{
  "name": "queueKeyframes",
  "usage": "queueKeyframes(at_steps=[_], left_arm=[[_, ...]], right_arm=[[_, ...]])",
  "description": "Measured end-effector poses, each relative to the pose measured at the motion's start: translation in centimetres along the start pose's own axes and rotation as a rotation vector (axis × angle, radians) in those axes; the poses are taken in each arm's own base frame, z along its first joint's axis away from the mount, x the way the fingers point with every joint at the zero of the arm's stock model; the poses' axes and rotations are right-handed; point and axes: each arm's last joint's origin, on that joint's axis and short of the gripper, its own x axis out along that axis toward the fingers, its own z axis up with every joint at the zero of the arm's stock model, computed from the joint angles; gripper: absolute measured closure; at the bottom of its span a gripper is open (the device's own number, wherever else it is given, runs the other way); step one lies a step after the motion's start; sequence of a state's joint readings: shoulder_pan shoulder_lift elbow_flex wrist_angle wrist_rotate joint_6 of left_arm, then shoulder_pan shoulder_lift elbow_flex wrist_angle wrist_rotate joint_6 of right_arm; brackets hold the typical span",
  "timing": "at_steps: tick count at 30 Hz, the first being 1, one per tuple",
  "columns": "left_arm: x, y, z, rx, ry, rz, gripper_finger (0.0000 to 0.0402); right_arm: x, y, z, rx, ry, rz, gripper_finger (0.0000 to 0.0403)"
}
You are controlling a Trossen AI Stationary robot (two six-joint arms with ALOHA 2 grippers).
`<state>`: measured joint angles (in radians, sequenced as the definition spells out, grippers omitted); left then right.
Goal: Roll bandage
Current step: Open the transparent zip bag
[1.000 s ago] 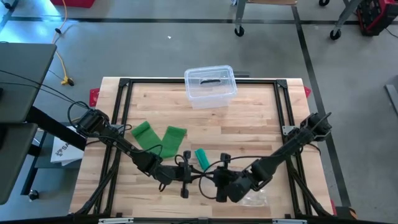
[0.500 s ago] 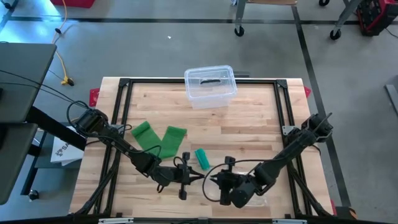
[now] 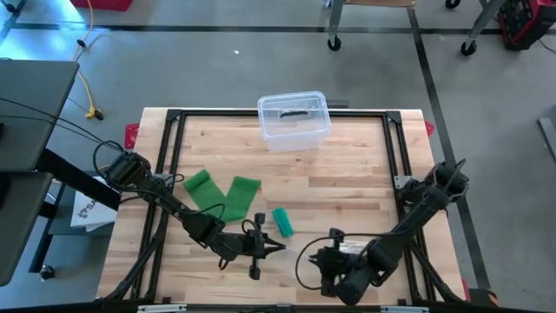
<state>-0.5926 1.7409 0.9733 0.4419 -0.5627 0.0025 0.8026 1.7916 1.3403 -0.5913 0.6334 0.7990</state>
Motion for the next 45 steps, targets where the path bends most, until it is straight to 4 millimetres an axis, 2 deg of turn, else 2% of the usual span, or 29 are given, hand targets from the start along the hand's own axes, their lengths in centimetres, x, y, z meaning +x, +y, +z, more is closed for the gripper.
queueKeyframes(at_steps=[7, 12, 16, 20, 25, 32, 36, 40, 45], left_arm=[[0.0, 0.0, 0.0, -0.002, -0.003, 0.001, 0.0401], [0.0, 0.0, 0.1, -0.004, -0.007, -0.005, 0.0401], [0.0, -0.1, 0.3, -0.01, -0.019, -0.027, 0.0401], [0.0, -0.1, 0.3, -0.01, -0.02, -0.035, 0.0401], [0.1, 0.0, 0.3, -0.01, -0.019, -0.063, 0.0401], [0.1, 0.0, 0.3, -0.004, -0.02, -0.066, 0.0401], [0.1, 0.0, 0.3, -0.003, -0.021, -0.07, 0.0401], [0.1, -0.1, 0.3, 0.01, -0.026, -0.083, 0.0401], [0.1, -0.1, 0.3, 0.012, -0.026, -0.085, 0.0401]], right_arm=[[-1.1, 0.6, -1.5, 0.04, 0.043, -0.004, 0.0386], [-1.3, 0.7, -1.7, 0.057, 0.045, -0.007, 0.0386], [-1.8, 0.2, -1.1, 0.083, 0.029, -0.002, 0.0374], [-2.4, -0.4, 0.0, 0.111, -0.072, -0.048, 0.0325], [-1.6, -1.0, 1.3, 0.149, -0.142, -0.08, 0.0282], [0.5, -1.7, 2.2, 0.118, -0.103, -0.07, 0.0277], [0.9, -1.9, 2.3, 0.112, -0.092, -0.086, 0.0277], [0.7, -1.8, 2.2, 0.082, -0.092, -0.081, 0.0277], [-0.9, -1.7, 2.1, 0.076, -0.101, -0.058, 0.0277]])
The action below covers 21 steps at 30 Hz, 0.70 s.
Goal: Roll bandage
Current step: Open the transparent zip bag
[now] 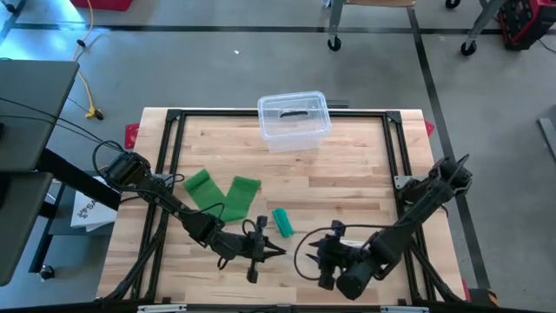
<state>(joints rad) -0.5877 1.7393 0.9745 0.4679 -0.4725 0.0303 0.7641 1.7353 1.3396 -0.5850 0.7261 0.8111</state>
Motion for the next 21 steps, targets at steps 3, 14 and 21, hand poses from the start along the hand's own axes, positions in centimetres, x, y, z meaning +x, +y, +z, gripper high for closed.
queueKeyframes(at_steps=[3, 14, 21], left_arm=[[0.0, 0.0, 0.0, 0.014, -0.002, 0.0, 0.0401], [-0.1, -0.2, 0.1, 0.023, -0.009, -0.004, 0.0401], [-0.1, -0.1, 0.4, 0.021, -0.035, -0.001, 0.0401]], right_arm=[[-0.8, 0.1, 0.4, 0.022, -0.023, 0.03, 0.0277], [-3.4, 2.0, -0.4, 0.062, -0.075, 0.145, 0.0277], [-4.3, 2.5, -1.1, 0.065, -0.119, 0.127, 0.0277]])
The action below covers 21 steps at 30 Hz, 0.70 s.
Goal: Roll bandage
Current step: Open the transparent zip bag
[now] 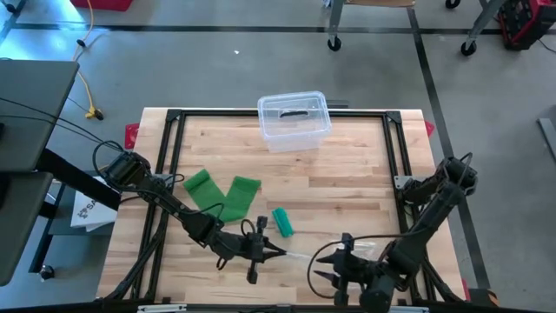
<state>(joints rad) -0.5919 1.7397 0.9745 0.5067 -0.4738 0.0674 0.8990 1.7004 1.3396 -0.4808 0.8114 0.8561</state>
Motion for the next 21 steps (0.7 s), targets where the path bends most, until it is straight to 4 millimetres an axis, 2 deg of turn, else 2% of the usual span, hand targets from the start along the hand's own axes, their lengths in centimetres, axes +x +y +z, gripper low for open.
queueKeyframes(at_steps=[6, 13, 17, 21], left_arm=[[0.0, 0.0, 0.2, 0.02, -0.02, 0.001, 0.0401], [0.0, 0.0, 0.2, 0.041, -0.019, 0.002, 0.0401], [0.0, -0.1, 0.2, 0.11, -0.023, -0.023, 0.0401], [0.0, -0.3, 0.2, 0.206, -0.033, -0.09, 0.0401]], right_arm=[[-0.2, 0.1, 0.0, -0.001, -0.032, -0.022, 0.0277], [0.4, 0.3, -0.3, -0.06, 0.107, 0.102, 0.0277], [0.8, -0.3, 0.7, -0.023, 0.148, 0.148, 0.0277], [1.5, -0.9, 1.3, -0.062, 0.14, 0.132, 0.0277]])
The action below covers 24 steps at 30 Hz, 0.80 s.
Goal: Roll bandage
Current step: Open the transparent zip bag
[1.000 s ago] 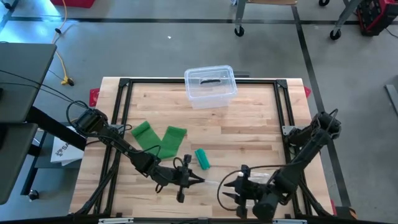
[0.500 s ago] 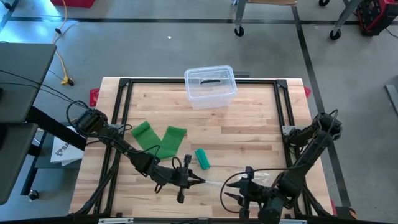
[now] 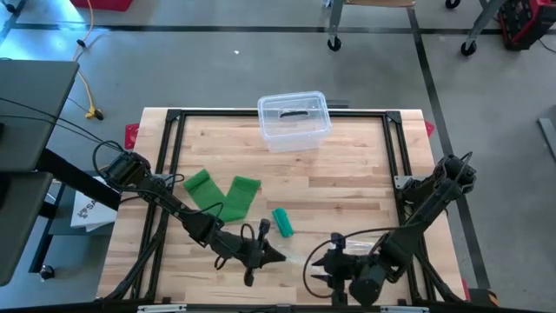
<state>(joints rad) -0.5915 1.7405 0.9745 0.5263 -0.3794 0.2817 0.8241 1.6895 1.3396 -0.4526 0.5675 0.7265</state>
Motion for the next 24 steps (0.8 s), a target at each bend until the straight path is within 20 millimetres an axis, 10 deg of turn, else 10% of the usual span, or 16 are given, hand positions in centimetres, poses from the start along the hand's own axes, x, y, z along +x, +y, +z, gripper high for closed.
queueKeyframes(at_steps=[24], left_arm=[[0.1, -0.3, -0.3, -0.027, 0.016, -0.012, 0.0401]], right_arm=[[3.1, -1.2, -0.2, -0.057, 0.015, -0.1, 0.0277]])
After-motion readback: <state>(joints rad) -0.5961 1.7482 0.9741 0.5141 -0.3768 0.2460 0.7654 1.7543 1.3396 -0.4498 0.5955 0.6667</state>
